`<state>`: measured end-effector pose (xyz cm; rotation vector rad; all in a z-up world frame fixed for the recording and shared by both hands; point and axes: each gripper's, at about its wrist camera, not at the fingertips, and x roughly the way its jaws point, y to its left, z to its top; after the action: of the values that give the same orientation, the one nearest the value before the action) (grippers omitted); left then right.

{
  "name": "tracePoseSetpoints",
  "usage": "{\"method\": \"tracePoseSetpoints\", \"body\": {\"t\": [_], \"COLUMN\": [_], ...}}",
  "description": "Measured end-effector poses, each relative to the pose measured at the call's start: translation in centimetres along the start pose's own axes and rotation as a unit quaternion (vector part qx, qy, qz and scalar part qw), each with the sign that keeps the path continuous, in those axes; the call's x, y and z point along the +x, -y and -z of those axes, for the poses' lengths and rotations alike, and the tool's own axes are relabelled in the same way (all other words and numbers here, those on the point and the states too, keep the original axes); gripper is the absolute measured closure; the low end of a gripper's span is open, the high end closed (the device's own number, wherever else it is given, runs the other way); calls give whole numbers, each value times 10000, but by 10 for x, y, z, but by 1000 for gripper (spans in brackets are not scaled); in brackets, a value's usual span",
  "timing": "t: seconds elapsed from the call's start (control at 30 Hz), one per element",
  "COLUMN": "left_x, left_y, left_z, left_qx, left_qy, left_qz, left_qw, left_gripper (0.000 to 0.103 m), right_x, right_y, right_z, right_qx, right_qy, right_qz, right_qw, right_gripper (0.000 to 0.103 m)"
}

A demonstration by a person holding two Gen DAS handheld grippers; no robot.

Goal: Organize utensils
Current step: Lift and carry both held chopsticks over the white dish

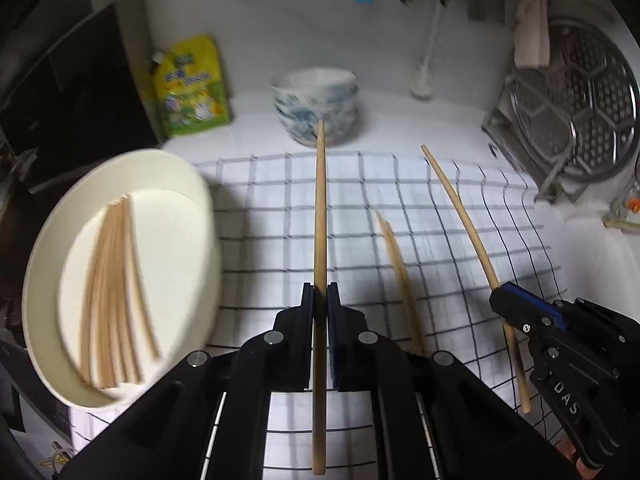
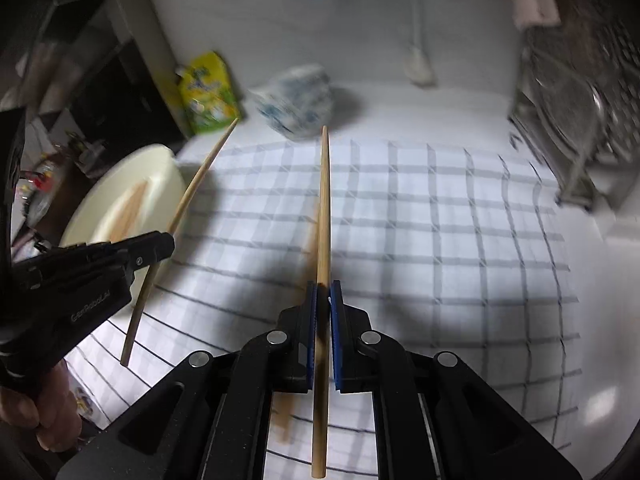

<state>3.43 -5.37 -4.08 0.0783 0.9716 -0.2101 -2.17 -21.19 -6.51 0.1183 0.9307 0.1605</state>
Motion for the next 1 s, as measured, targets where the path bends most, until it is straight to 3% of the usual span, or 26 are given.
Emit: {"method": "tracePoseSetpoints", "body": {"t": [0.27, 0.53, 0.73, 1.0], "left_x": [-33, -30, -12, 13], "left_y": [-97, -176, -212, -224], "left_z": [-4, -4, -7, 1], "left_qx": [-526, -835, -839, -779], "left_qy": [238, 189, 80, -171], "left_qz": [-584, -1022, -1139, -946], "left_qw": [9966, 9911, 9899, 9923], "left_gripper": [96, 96, 96, 95], "right_x": [19, 58, 91, 131], "right_y": [-88, -174, -218, -228], "right_z": [-42, -67, -87, -71], "right_qx": [-405, -741, -874, -835], "right_qy": [148, -4, -127, -642], "right_qz": [-745, -1292, -1332, -1117], "right_qw": [9963, 9889, 9871, 9881], "right_gripper": [96, 96, 96, 96]}}
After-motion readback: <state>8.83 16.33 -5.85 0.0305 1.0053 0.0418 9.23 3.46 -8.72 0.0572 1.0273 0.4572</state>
